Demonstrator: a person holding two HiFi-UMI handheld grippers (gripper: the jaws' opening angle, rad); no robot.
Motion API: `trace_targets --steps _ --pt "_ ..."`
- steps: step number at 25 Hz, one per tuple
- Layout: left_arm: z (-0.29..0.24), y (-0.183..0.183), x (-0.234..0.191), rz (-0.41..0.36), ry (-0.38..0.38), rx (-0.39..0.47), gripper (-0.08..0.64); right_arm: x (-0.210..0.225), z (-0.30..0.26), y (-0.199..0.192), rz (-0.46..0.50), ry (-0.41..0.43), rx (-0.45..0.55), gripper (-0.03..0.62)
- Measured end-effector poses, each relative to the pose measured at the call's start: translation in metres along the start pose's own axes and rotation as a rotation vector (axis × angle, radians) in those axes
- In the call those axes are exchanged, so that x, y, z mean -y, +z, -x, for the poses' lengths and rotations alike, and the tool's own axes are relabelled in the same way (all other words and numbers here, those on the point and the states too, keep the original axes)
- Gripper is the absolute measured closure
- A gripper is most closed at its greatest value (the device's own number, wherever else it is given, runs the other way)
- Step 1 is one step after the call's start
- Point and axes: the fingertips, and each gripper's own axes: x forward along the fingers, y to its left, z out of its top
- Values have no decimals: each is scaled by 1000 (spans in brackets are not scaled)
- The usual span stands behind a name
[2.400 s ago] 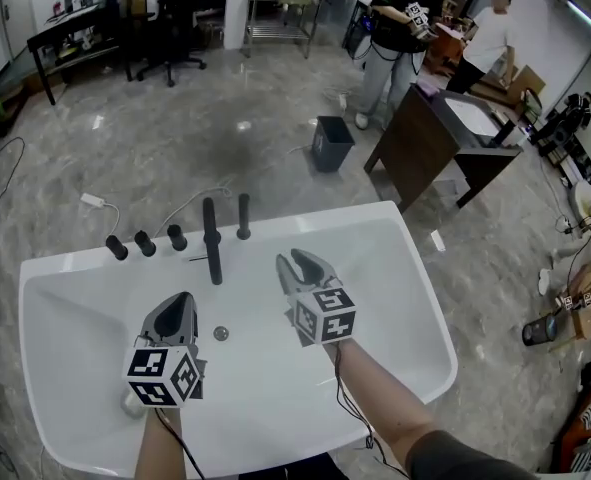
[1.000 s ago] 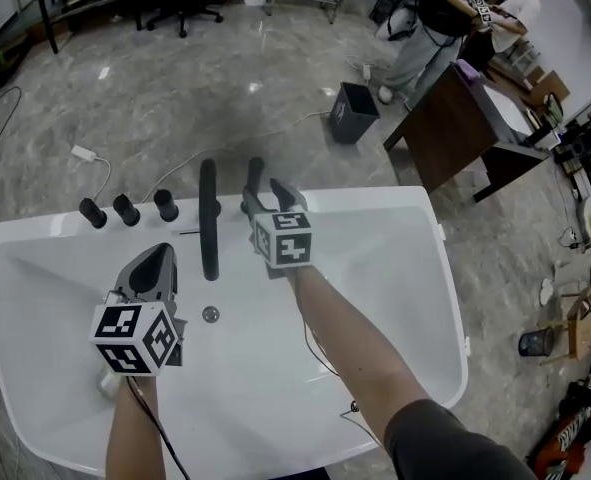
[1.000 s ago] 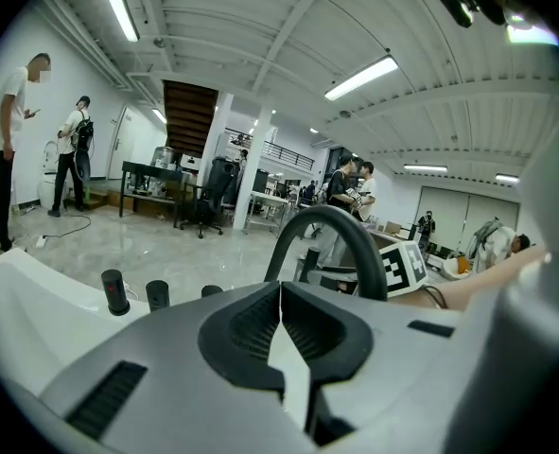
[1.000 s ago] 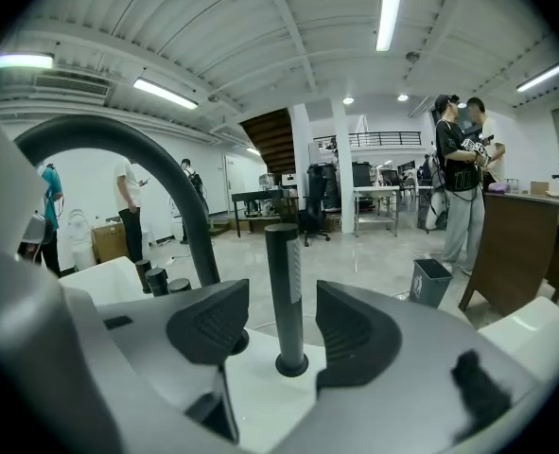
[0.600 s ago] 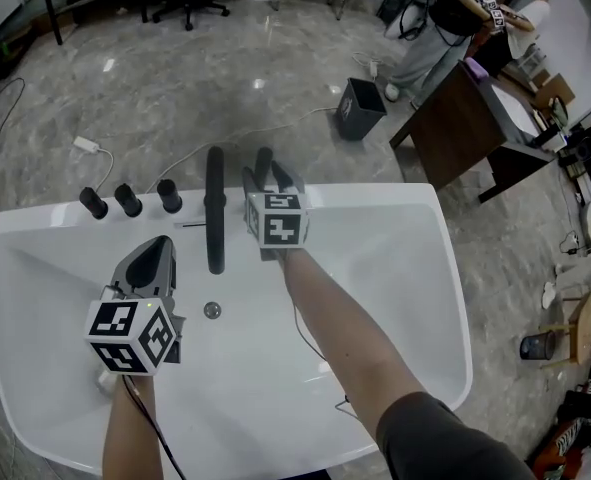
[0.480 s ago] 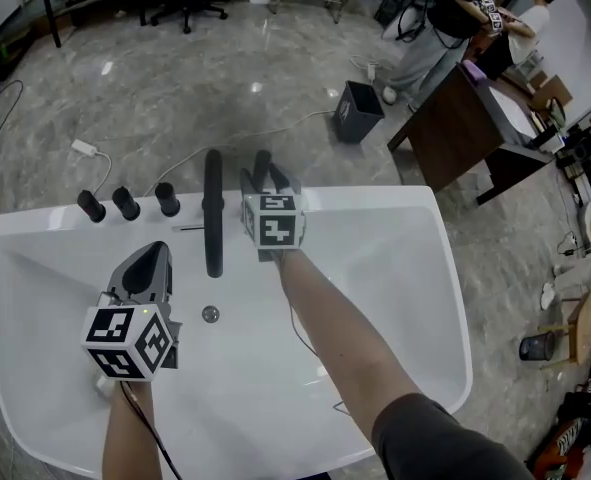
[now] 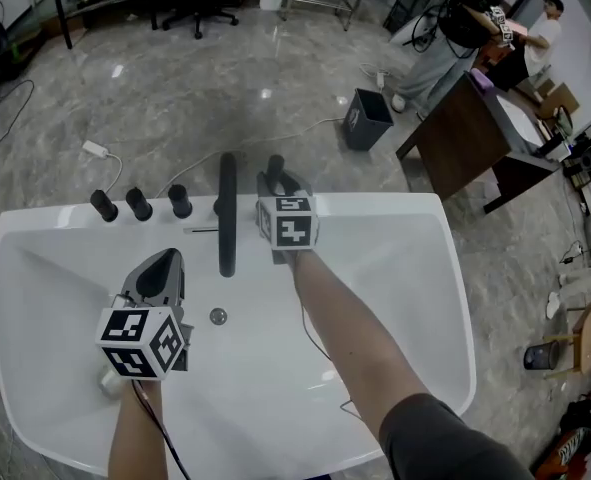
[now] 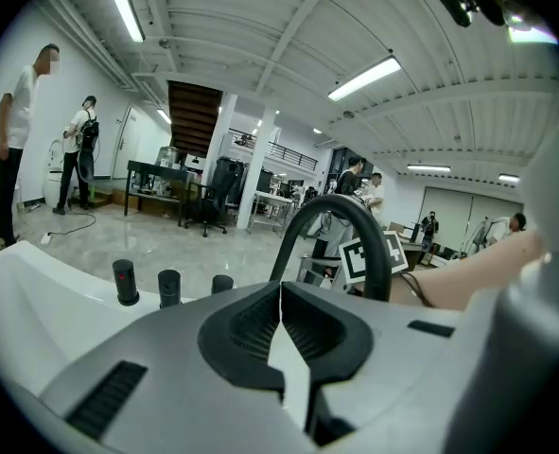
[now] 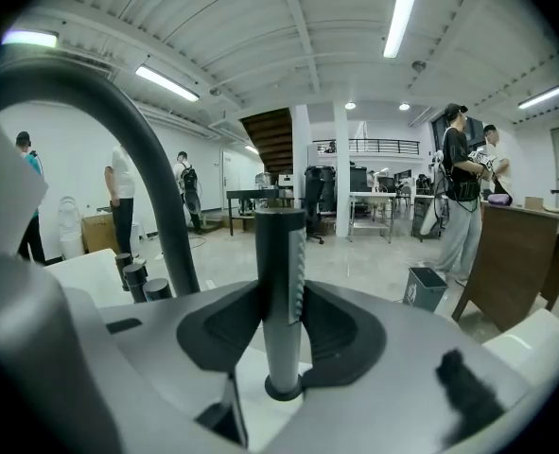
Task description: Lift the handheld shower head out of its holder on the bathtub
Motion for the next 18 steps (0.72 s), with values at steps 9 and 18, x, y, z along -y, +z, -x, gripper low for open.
trace_targets --steps 9,18 --pt "31 24 22 26 -21 -6 545 -2 59 75 5 22 109 453" --pt "81 103 60 -10 -56 58 545 -21 154 181 52 78 235 453"
